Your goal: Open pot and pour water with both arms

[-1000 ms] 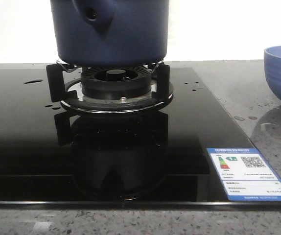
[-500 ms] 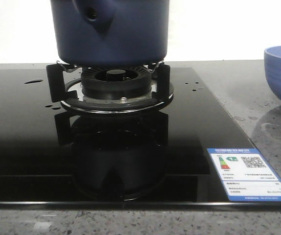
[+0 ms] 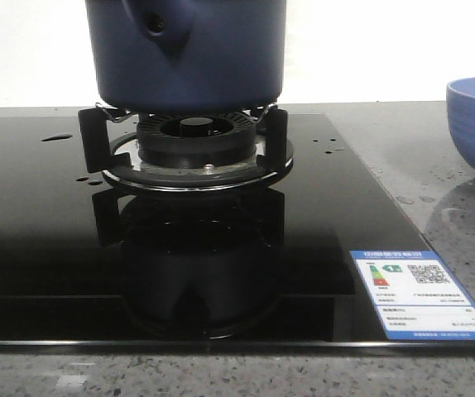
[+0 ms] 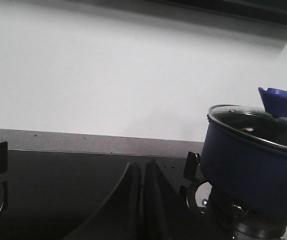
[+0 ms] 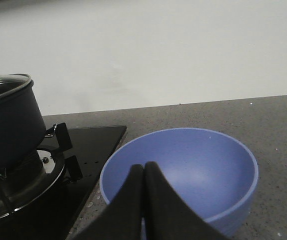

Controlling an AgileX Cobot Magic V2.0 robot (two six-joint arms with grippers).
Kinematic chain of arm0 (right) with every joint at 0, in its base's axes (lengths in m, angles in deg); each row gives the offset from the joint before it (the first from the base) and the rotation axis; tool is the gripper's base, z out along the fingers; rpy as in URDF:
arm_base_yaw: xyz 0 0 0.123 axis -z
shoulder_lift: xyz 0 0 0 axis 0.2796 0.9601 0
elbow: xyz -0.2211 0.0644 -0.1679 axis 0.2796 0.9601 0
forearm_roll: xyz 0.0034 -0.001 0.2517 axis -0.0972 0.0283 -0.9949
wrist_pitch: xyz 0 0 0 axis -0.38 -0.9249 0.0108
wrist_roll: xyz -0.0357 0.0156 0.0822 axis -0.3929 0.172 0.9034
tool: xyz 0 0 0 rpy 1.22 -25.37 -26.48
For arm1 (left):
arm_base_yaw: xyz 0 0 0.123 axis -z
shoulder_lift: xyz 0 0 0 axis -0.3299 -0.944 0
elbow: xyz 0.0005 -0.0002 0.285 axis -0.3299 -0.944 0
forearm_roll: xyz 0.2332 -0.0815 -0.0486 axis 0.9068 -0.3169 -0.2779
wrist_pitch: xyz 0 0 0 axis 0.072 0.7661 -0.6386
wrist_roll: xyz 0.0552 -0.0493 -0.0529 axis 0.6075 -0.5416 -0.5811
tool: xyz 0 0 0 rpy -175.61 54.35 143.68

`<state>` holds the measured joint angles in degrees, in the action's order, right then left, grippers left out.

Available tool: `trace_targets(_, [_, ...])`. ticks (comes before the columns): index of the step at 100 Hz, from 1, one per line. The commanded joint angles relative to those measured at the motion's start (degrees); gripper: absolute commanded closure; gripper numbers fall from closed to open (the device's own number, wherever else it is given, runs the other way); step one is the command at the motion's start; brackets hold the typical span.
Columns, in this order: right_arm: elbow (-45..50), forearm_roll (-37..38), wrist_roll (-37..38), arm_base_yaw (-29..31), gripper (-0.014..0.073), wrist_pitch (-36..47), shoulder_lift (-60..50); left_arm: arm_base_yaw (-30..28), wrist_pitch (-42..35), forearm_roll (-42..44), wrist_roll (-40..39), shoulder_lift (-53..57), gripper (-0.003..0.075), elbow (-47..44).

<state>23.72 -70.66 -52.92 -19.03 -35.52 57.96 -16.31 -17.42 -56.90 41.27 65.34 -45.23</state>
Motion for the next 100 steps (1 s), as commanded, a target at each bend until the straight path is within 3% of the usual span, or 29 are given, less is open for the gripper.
trace_targets(1, [-1.51,-0.64,-0.66,0.06,0.0650,2.30,0.35,0.55,0.76,-1.39,0.00,-0.42,0.0739,1.59])
trace_targets(19, [-1.51,-0.64,-0.66,0.06,0.0650,2.30,0.35,0.55,0.36,-2.24,-0.41,-0.42,0.0739,1.59])
trace_targets(26, [-1.51,-0.73,-0.66,0.06,0.0650,2.30,0.35,0.55,-0.81,2.38,-5.61,-0.42,0.0739,1.79])
trace_targets(33, [-1.51,-0.73,-0.66,0.06,0.0650,2.30,0.35,0.42,-2.88,16.18,-20.43,-0.42,0.0739,2.03])
trace_targets(50, [-1.51,-0.73,-0.66,0.06,0.0650,2.30,0.35,0.57,-8.07,70.54,-76.86,-0.42,0.0739,2.03])
trace_targets(53, [-1.51,-0.73,-0.66,0.06,0.0650,2.30,0.35,0.66,-8.78,80.53,-84.15,-0.42,0.0739,1.90])
trace_targets(58, [-1.51,-0.73,-0.66,0.06,0.0650,2.30,0.35,0.93,-10.45,89.75,-92.79,-0.42,0.0739,1.32])
trace_targets(75, [-1.51,-0.73,-0.66,0.06,0.0650,2.30,0.35,0.93,-11.30,91.74,-95.42,1.33,0.0739,-3.60])
trace_targets(100, [-1.51,-0.73,-0.66,0.06,0.0650,2.30,0.35,0.93,-10.87,92.94,-95.42,12.98,0.0739,-13.47])
